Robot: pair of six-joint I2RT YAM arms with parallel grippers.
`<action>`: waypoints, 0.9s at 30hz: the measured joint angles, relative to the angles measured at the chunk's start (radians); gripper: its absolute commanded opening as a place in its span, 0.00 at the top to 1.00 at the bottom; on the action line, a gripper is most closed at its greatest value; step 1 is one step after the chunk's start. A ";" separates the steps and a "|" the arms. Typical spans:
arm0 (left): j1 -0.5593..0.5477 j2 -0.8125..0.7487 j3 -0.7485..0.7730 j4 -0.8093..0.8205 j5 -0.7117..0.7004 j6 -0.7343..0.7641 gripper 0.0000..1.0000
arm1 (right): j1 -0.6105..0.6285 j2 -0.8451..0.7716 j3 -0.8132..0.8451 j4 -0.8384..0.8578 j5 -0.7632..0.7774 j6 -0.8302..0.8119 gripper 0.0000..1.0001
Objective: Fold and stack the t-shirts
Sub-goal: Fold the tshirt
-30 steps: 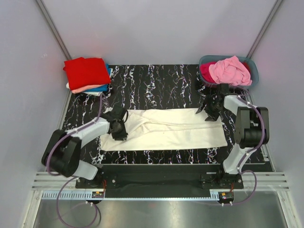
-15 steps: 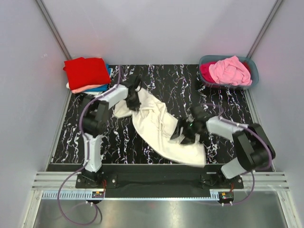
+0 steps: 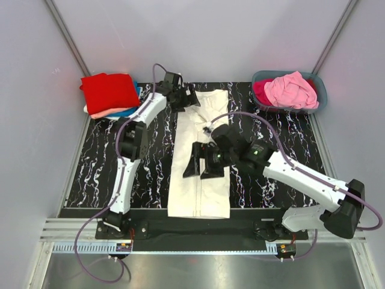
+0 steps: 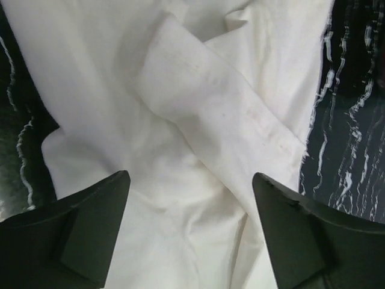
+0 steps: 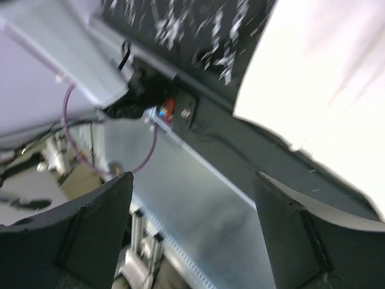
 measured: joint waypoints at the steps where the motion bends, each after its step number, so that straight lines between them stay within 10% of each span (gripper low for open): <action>1: 0.006 -0.027 -0.006 -0.010 0.008 0.003 0.01 | -0.028 -0.006 0.023 -0.032 0.028 -0.023 0.12; 9: 0.075 -0.438 -0.121 -0.104 -0.018 0.064 0.01 | -0.275 0.169 0.145 -0.210 0.213 -0.209 0.12; 18: 0.082 -1.254 -0.811 -0.106 -0.075 0.159 0.01 | -0.359 0.732 0.709 -0.354 0.404 -0.404 0.09; 27: 0.061 -1.648 -1.290 -0.284 -0.148 0.196 0.01 | -0.393 1.199 1.178 -0.510 0.467 -0.476 0.14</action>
